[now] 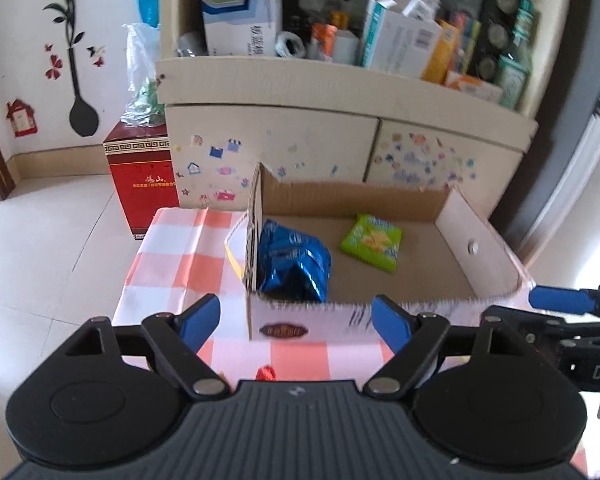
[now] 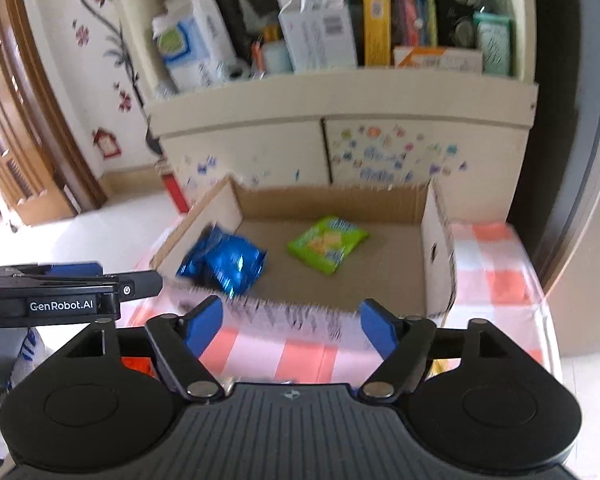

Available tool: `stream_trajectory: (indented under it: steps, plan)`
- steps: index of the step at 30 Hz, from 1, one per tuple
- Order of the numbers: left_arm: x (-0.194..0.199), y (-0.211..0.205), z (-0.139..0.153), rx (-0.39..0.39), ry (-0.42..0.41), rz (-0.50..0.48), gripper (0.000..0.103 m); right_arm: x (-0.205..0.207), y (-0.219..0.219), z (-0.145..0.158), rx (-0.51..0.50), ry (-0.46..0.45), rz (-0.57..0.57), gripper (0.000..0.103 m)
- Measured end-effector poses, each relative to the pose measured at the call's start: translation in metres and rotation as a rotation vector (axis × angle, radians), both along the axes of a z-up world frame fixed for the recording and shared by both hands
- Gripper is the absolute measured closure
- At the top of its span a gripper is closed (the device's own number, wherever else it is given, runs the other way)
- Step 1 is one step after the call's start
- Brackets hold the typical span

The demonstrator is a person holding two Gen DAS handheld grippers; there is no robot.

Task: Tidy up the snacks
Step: 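Move both open tools back to the snack pile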

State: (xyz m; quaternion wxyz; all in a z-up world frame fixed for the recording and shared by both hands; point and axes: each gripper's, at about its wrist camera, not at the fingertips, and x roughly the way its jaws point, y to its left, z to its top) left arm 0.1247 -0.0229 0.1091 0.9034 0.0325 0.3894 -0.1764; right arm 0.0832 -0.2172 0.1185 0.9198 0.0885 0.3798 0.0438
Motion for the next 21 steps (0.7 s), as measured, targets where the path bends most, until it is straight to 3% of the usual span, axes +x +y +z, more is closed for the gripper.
stream_trajectory:
  steps: [10,21]
  plan:
    - [-0.054,-0.01,-0.011,0.155,-0.035,-0.223,0.02,-0.016,-0.002,-0.01,0.042,0.115,-0.046,0.016]
    - [-0.092,-0.011,-0.041,0.274,-0.057,-0.437,0.02,-0.045,-0.004,-0.015,0.083,0.19,-0.102,0.013]
